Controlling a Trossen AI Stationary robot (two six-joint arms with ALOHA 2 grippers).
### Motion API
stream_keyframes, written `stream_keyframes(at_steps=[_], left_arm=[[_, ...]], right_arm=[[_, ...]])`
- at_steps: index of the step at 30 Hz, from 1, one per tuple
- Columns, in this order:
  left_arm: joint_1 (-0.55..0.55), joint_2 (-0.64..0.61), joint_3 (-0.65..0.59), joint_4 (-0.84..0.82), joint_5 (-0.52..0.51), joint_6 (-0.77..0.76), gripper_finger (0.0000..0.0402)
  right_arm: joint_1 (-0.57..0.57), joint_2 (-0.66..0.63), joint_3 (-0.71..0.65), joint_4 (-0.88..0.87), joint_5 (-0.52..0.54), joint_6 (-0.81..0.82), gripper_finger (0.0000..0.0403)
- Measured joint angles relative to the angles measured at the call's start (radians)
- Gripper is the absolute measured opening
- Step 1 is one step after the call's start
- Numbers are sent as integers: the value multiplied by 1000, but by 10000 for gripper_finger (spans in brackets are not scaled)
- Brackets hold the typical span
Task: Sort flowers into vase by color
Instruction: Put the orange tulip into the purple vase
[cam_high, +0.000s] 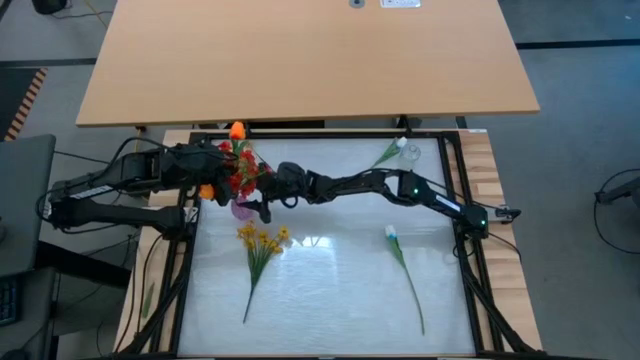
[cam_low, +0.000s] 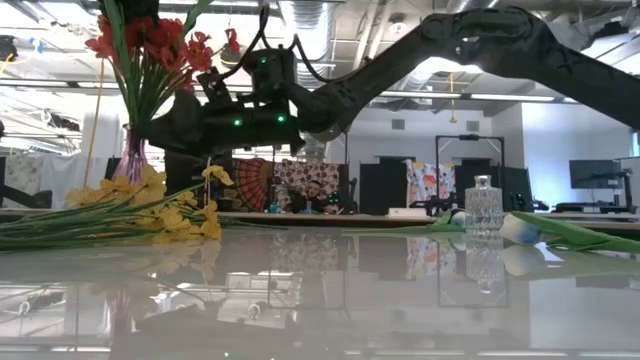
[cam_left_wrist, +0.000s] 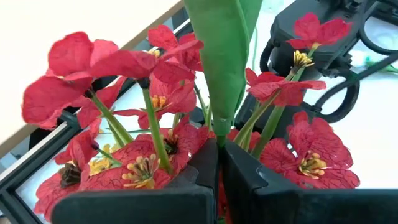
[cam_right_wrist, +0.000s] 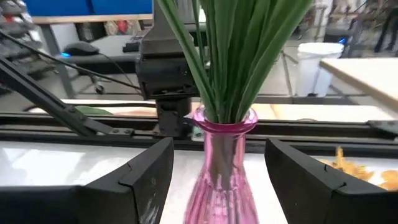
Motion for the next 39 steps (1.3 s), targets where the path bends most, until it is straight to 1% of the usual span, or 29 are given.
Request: stream_keyframes(at_steps=[2, 5, 7, 14, 17, 19, 21, 23, 26, 27, 30, 34, 39], left_arm=[[0, 0, 0, 0, 0, -1, 0], [0, 0, 0, 1, 0, -6, 0], [0, 0, 0, 2, -1, -13, 0], [0, 0, -1, 17, 3, -32, 0], [0, 0, -1, 17, 4, -46, 0], [0, 0, -1, 16, 3, -50, 0], [0, 0, -1, 17, 3, -51, 0], [0, 0, -1, 17, 3, -52, 0], [0, 0, -1, 21, 3, -53, 0], [0, 0, -2, 21, 3, -53, 0], [-1, 0, -2, 17, 3, -62, 0], [-16, -1, -7, 2, -5, -76, 0], [-42, -38, -83, 40, -12, -122, 0]], right_arm=[[3, 0, 0, 0, 18, -25, 279], [9, 9, 2, 6, 28, -4, 279], [14, 34, 18, 44, 48, 3, 279], [26, 126, 172, 15, 47, 51, 278], [27, 130, 188, -11, 57, 35, 272], [26, 129, 189, -17, 62, 10, 258], [25, 127, 189, -28, 63, 9, 233], [19, 126, 189, -43, 63, 9, 196], [10, 126, 189, -57, 62, 5, 130], [7, 125, 189, -60, 60, 5, 123], [-1, 124, 189, -59, 52, 10, 124], [-21, 124, 189, -58, 44, 60, 124], [-35, 124, 189, -58, 45, 57, 124]])
